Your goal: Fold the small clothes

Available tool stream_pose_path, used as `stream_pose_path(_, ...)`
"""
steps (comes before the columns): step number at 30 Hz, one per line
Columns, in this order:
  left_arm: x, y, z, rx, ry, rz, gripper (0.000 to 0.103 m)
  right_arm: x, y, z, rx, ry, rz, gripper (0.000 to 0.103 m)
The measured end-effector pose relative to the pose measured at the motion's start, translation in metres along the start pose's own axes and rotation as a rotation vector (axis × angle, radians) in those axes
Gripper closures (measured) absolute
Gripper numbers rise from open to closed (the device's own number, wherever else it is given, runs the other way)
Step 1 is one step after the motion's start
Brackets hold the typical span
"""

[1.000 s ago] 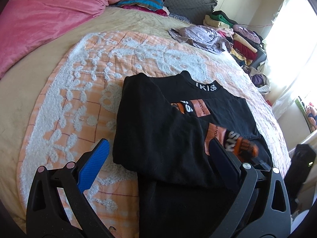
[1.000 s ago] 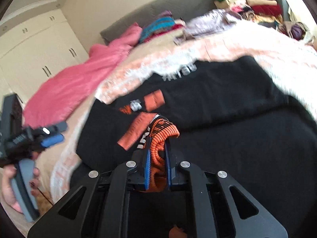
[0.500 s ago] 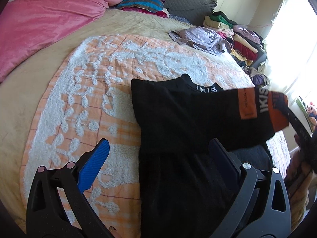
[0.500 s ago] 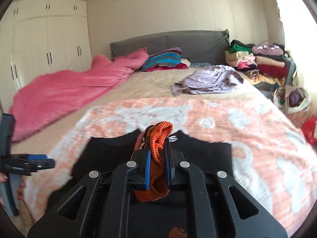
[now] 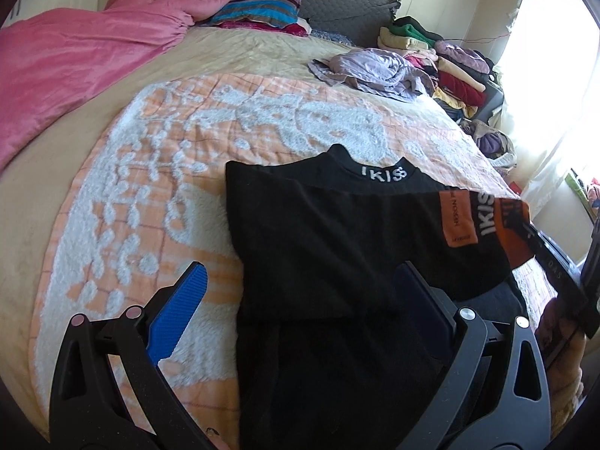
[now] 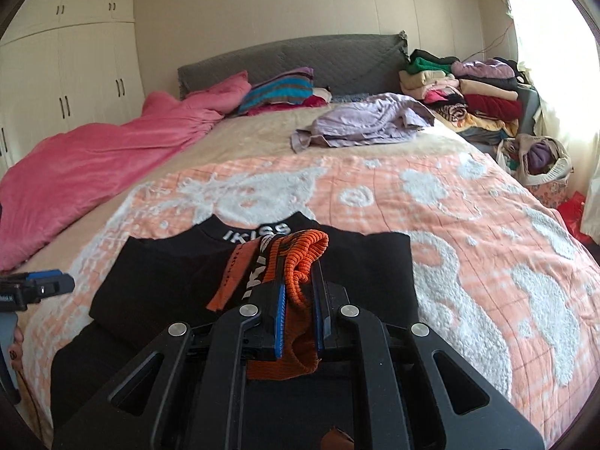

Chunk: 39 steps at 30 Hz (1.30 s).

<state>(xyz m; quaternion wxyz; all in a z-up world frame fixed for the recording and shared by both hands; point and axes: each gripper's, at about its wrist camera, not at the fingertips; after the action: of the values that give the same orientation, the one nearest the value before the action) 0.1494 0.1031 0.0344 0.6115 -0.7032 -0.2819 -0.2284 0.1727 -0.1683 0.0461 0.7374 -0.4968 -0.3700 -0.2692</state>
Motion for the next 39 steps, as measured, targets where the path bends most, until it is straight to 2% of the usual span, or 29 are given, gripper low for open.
stream_pose_path(8, 0.010, 0.021, -0.023, -0.027, 0.033, 0.012, 0.012, -0.006, 0.006, -0.008, -0.019, 0.017, 0.031, 0.092)
stream_pose_path(11, 0.011, 0.031, -0.030, -0.048, 0.047, 0.027, 0.023, -0.006, 0.008, -0.010, -0.018, 0.022, 0.041, 0.092)
stream_pose_path(12, 0.012, 0.035, -0.033, -0.053, 0.051, 0.035, 0.032, -0.007, 0.009, -0.011, -0.019, 0.024, 0.046, 0.090)
stream_pose_path(13, 0.012, 0.039, -0.034, -0.054, 0.057, 0.045, 0.038, -0.007, 0.010, -0.011, -0.023, 0.024, 0.050, 0.085)
stream_pose_path(14, 0.012, 0.041, -0.036, -0.054, 0.062, 0.052, 0.040, -0.006, 0.011, -0.013, -0.037, 0.029, 0.055, 0.080)
stream_pose_path(15, 0.011, 0.045, -0.037, -0.049, 0.067, 0.061, 0.041, -0.006, 0.012, -0.016, -0.060, 0.041, 0.054, 0.063)
stream_pose_path(16, 0.011, 0.048, -0.037, -0.043, 0.071, 0.067, 0.043, -0.006, 0.011, -0.019, -0.074, 0.052, 0.054, 0.054)
stream_pose_path(23, 0.004, 0.061, -0.033, -0.047, 0.078, 0.113, 0.044, -0.005, 0.009, -0.033, -0.099, 0.102, 0.061, 0.054)
stream_pose_path(27, -0.006, 0.071, -0.028, -0.032, 0.084, 0.158, 0.044, -0.009, 0.008, -0.017, -0.042, 0.057, 0.089, 0.054)
stream_pose_path(29, -0.010, 0.074, -0.024, -0.049, 0.074, 0.166, 0.044, -0.013, 0.011, -0.004, 0.004, 0.025, 0.116, 0.054)
stream_pose_path(33, -0.015, 0.073, -0.019, -0.077, 0.068, 0.158, 0.044, -0.026, 0.023, 0.018, 0.063, -0.035, 0.193, 0.053)
stream_pose_path(37, -0.016, 0.072, -0.018, -0.082, 0.066, 0.157, 0.044, -0.046, 0.058, 0.012, -0.022, -0.050, 0.365, 0.050)
stream_pose_path(39, -0.017, 0.071, -0.020, -0.074, 0.073, 0.156, 0.044, -0.045, 0.058, 0.004, 0.008, -0.002, 0.370, 0.050)
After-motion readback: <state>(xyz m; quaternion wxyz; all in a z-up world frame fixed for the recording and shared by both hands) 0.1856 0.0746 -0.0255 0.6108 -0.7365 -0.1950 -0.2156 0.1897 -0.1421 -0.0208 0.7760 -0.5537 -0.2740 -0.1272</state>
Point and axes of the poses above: each gripper's, at about its wrist camera, not at the fingertips, and y roughly the way its jaws point, z to its left, x to its top, and after that the axes turned 7 degrees about y, right-handed
